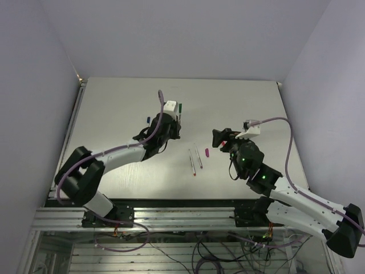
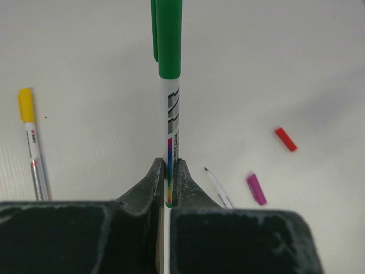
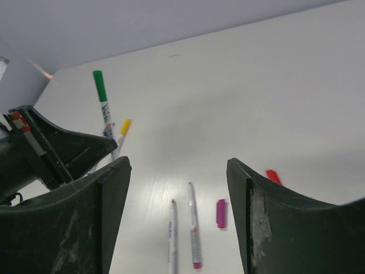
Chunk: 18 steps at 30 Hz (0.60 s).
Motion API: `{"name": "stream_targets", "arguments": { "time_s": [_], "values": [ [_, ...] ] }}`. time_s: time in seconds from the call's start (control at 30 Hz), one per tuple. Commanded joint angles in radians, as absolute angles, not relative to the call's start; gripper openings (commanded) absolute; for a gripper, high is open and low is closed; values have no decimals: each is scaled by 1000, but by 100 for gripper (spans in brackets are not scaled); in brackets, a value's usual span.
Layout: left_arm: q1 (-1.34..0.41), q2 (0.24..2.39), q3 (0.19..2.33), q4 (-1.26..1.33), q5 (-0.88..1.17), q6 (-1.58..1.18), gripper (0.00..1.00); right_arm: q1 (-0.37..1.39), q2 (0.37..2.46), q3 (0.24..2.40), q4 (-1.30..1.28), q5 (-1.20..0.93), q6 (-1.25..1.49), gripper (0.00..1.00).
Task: Insert the pens into the pen caps
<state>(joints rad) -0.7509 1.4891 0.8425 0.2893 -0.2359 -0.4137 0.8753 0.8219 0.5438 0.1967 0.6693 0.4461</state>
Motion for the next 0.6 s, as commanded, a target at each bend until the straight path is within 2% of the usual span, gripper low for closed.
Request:
{"name": "stream_targets", "arguments": {
  "time_s": [0.0, 0.1, 0.33, 0.57],
  "values": [
    [-708, 1594, 967, 207, -187, -377, 7, 834, 773, 534, 53, 766, 534, 72],
    [-702, 1662, 1045, 118, -241, -363, 7, 806, 746, 525, 2, 761, 574, 76],
    [-691, 1800, 1199, -88, -366, -370, 7, 797, 702, 493, -33, 710, 626, 75],
    [-621, 1890, 1239, -156, -333, -361, 7, 798, 738, 502, -52, 666, 659, 74]
  ]
}}
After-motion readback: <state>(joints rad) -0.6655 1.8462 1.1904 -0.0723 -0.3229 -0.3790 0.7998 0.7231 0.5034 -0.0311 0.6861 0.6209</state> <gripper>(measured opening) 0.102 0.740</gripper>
